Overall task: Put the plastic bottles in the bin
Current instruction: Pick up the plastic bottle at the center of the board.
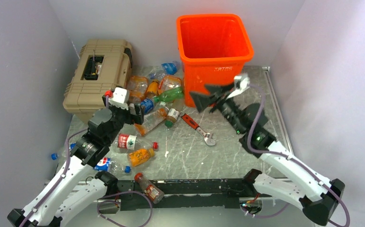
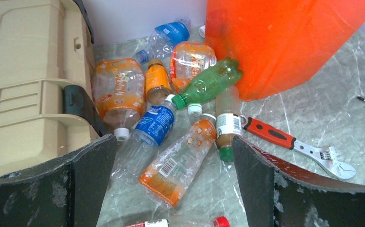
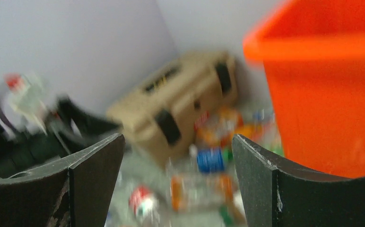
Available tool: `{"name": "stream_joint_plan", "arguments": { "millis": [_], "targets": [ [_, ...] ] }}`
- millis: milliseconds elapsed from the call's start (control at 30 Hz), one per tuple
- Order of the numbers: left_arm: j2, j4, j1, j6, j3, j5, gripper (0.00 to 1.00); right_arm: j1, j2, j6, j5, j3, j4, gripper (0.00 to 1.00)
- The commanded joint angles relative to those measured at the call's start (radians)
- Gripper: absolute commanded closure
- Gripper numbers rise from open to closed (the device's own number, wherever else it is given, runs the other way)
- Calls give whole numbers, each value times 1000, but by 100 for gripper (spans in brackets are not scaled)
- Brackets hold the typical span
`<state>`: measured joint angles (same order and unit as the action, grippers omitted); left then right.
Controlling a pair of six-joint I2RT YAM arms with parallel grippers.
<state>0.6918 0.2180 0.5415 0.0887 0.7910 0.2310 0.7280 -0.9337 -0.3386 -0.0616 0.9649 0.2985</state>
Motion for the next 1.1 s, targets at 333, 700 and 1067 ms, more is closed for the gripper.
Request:
{"name": "stream_joint_plan", "arguments": {
  "millis": [333,700,1067],
  "targets": [
    [301,408,63,80,236,-46,5,27,293,-222,97,-639,-138,13],
    [591,409,110,57,353,-205,1,26,330,-220,65,-714,-137,12],
    [1033,427,120,-6,702,-34,2,26,427,-195,21,-732,-206,12]
  ]
}}
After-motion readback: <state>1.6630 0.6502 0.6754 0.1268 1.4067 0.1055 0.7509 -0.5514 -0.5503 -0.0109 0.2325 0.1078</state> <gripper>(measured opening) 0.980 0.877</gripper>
